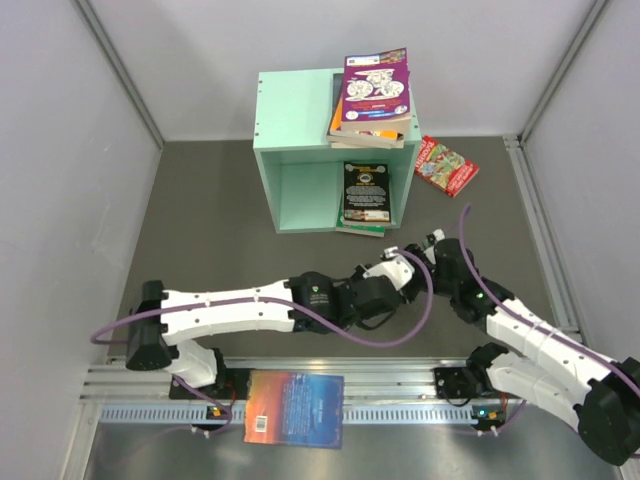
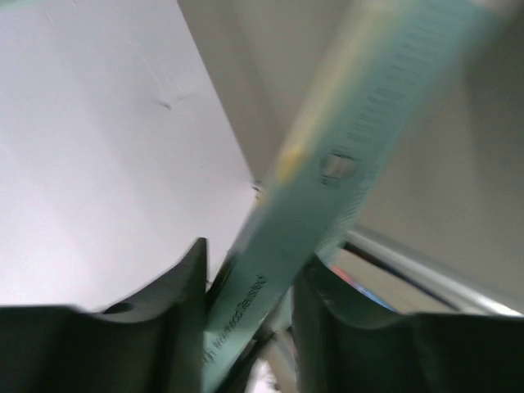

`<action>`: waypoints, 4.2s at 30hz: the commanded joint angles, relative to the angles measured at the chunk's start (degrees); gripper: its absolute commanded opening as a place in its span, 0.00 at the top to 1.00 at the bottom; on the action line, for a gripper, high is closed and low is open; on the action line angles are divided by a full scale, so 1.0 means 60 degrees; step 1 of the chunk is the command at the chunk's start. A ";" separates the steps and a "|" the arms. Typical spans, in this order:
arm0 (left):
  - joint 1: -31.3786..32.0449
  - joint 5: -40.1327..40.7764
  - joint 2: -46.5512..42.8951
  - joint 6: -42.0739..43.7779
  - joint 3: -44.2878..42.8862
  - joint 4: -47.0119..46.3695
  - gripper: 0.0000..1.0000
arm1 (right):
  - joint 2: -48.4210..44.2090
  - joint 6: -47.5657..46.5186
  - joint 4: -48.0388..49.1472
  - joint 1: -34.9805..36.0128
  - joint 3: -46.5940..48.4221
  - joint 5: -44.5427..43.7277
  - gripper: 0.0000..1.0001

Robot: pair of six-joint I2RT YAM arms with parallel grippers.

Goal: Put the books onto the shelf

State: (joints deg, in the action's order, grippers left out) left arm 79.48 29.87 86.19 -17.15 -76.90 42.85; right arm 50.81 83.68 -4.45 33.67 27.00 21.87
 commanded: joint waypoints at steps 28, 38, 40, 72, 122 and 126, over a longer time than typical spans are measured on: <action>-0.4793 -0.7083 -0.5414 -0.5295 0.4303 -0.5599 0.01 | -0.2358 -0.0415 0.2379 0.0101 -0.0368 -0.0216 1.00; -0.5015 -0.8449 -0.4713 -0.7659 0.6357 -0.9836 0.02 | -0.3282 0.1813 0.6640 0.0057 -0.2023 -0.0977 1.00; -0.5000 -0.8464 -0.4624 -0.7966 0.6532 -1.0158 0.01 | -0.3341 0.2633 0.8231 0.0028 -0.2755 -0.1533 1.00; -0.5468 -0.8903 -0.3526 -0.9079 0.7719 -1.2164 0.02 | 0.0731 0.5695 1.5199 -0.0104 -0.1646 -0.3146 1.00; -0.7519 -0.9445 -0.1768 -1.0165 0.8936 -1.4570 0.02 | 0.3160 -0.2432 0.3831 -0.1039 0.2880 0.2875 1.00; -0.7534 -0.9577 -0.1855 -0.9960 0.8892 -1.4086 0.01 | 0.3849 -0.2258 0.4649 -0.1816 0.2955 0.2683 1.00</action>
State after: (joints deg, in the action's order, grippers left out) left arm 34.57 -25.32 75.92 -78.48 -21.23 -38.89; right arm 72.10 73.38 18.81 26.52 41.56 39.16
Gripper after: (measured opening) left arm 0.985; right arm 0.257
